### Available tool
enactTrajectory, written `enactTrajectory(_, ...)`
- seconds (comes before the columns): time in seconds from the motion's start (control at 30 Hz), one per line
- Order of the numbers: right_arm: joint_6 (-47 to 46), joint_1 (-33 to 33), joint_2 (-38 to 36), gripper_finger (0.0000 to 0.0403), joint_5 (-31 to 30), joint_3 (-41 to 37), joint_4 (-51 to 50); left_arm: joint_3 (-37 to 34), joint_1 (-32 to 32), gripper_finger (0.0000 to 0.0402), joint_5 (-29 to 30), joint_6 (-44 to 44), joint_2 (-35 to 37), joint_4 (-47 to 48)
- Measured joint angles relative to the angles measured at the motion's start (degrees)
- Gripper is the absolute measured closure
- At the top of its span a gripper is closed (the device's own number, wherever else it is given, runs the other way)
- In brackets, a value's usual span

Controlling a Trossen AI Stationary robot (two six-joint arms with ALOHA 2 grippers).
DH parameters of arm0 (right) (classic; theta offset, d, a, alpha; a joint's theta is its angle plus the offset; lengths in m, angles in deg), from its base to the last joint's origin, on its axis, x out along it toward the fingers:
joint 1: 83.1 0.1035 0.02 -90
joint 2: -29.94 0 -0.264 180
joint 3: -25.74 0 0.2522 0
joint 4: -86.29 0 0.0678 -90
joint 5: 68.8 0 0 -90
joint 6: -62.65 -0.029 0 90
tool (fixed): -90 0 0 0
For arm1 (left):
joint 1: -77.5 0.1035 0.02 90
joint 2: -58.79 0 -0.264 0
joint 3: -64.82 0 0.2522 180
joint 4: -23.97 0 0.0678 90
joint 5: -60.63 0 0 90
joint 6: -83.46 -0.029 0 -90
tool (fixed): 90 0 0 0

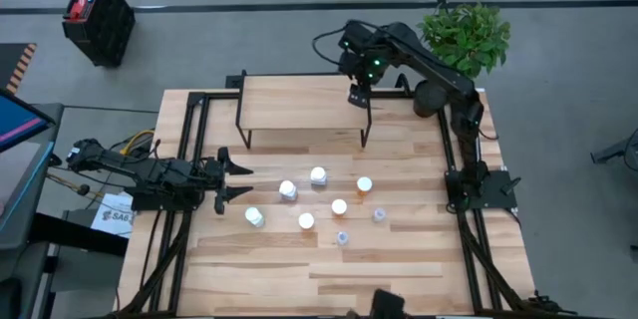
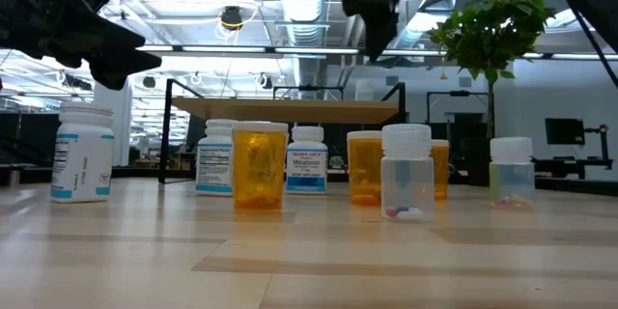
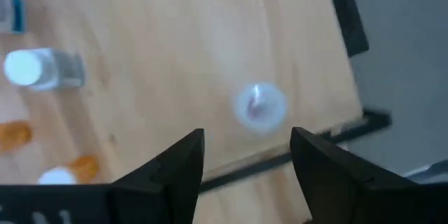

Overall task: Pick and place medicine bottles onto shelf by color
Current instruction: Put the top transparent pill bottle on the shelf

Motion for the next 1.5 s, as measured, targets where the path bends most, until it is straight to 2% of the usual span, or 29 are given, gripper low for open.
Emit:
enactTrajectory(0.1, -4.2, 1.7, -0.9, 0.0169, 0.1, 0.0, -0.6, 0.0, 0.0, 0.0180, 0.0, 0.0, 0.0, 0.1)
enactTrajectory(0.37, -0.6, 6.0, -2.3, 0.0181, 1.6, 0.0, -0.6, 0.0, 0.0, 0.0180, -0.1, 0.0, 0.0, 0.2)
enactTrajectory(0.5, 0.0, 4.9, -2.2, 0.0219, 1.6, -1.1, -0.4, 0.0, 0.0, 0.0180, -0.1, 0.4, 0.0, 1.0)
enactTrajectory(0.7, -2.0, 2.8, -2.1, 0.0294, 1.6, -8.4, -0.2, 0.0, 0.0, 0.0180, -0.1, 0.5, 0.0, 0.9)
enactTrajectory(0.87, 0.6, 2.5, -2.1, 0.0328, 1.4, -12.4, 3.5, 0.0, 0.0, 0.0180, -0.1, 0.5, 0.0, 0.9)
enactTrajectory(1.07, 1.1, 2.2, -2.1, 0.0337, -0.1, -13.0, 6.5, 0.0, 0.0, 0.0180, -0.1, 0.5, 0.0, 0.8)
enactTrajectory(1.5, 1.3, 1.4, -0.4, 0.0337, -0.1, -13.1, 5.3, 0.0, 0.0, 0.0180, 0.0, 0.5, 0.0, 0.8)
